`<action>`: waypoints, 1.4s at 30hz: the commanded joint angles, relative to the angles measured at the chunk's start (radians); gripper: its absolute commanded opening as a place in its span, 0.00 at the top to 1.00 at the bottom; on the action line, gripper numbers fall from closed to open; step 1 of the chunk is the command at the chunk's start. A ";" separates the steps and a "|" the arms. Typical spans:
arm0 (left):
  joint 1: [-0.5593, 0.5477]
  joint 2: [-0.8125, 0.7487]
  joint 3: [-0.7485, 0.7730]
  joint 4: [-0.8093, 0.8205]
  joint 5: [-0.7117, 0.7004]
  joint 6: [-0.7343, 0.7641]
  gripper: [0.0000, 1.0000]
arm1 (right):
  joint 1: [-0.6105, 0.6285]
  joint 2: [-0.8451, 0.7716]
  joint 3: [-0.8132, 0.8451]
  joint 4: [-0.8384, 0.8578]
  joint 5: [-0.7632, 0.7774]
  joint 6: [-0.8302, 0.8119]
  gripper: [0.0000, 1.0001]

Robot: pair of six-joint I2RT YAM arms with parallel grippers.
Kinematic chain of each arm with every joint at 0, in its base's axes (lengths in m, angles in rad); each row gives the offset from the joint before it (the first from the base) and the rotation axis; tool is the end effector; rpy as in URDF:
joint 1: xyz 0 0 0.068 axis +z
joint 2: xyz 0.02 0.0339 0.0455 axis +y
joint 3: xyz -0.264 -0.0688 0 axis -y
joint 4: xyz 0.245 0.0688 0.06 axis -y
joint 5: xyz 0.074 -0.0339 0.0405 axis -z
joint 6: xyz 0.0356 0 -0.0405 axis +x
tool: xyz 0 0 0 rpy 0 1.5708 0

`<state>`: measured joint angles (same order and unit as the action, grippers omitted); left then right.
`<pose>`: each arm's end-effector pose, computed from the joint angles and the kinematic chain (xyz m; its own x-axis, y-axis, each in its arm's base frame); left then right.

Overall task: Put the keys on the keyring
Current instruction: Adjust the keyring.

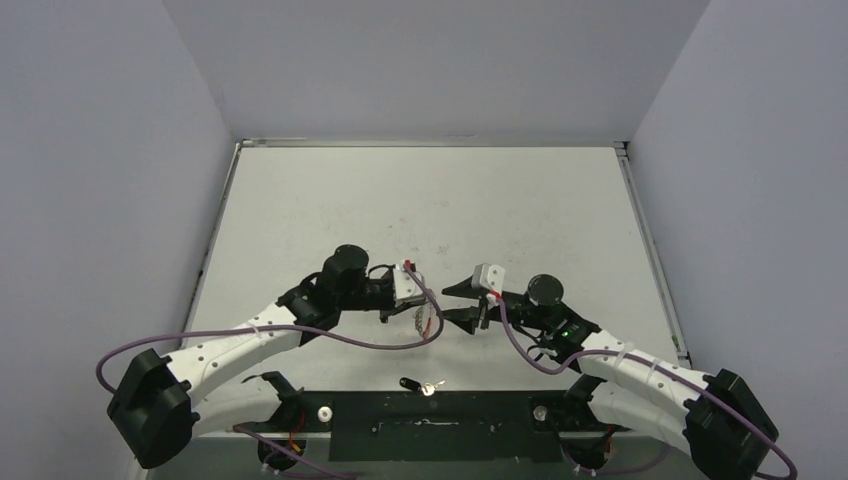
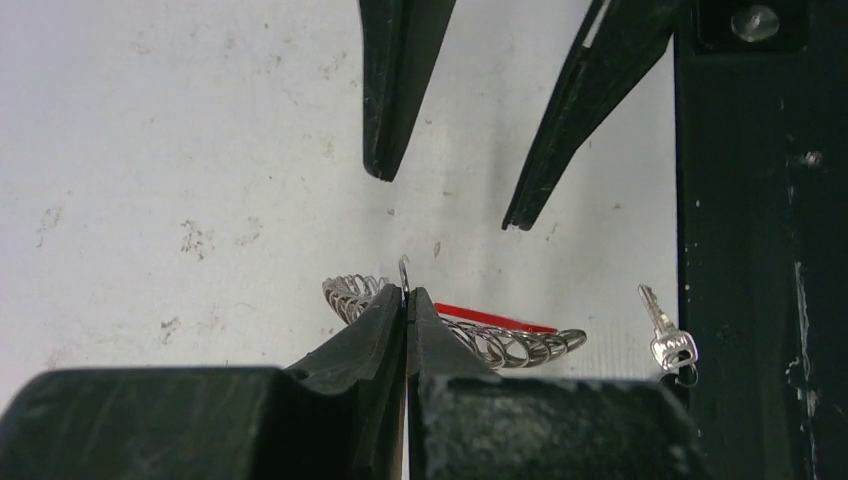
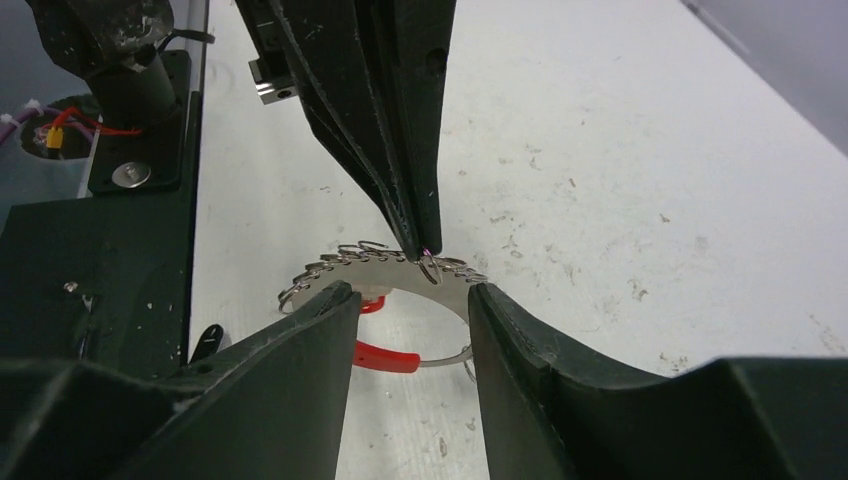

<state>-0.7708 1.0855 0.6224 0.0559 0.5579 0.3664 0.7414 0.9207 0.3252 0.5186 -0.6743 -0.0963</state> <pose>0.1580 -0.1797 0.2500 0.0714 0.3543 -0.9324 0.9792 0.1531 0.1332 0.1312 0.1502 0.2281 0.0385 -0.0666 -0.9970 -0.9875 0.1500 -0.0481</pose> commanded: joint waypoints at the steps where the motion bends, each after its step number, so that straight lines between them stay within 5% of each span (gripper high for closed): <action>1: -0.046 0.028 0.104 -0.251 -0.104 0.138 1.00 | 0.000 0.087 0.055 0.034 -0.072 -0.023 0.57; 21: -0.108 0.091 0.117 -0.227 -0.107 0.143 1.00 | 0.010 0.355 0.107 0.182 -0.167 -0.025 0.64; 32: -0.110 0.082 0.108 -0.209 -0.113 0.130 1.00 | 0.013 0.415 0.125 0.198 -0.204 -0.028 0.84; 42: -0.110 0.079 0.101 -0.188 -0.119 0.120 1.00 | 0.019 0.436 0.134 0.195 -0.209 -0.048 0.83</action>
<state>-0.8753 1.1770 0.7006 -0.2100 0.4191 0.4995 0.7460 1.3388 0.4099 0.6353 -0.8364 -0.1219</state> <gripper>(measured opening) 0.007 0.168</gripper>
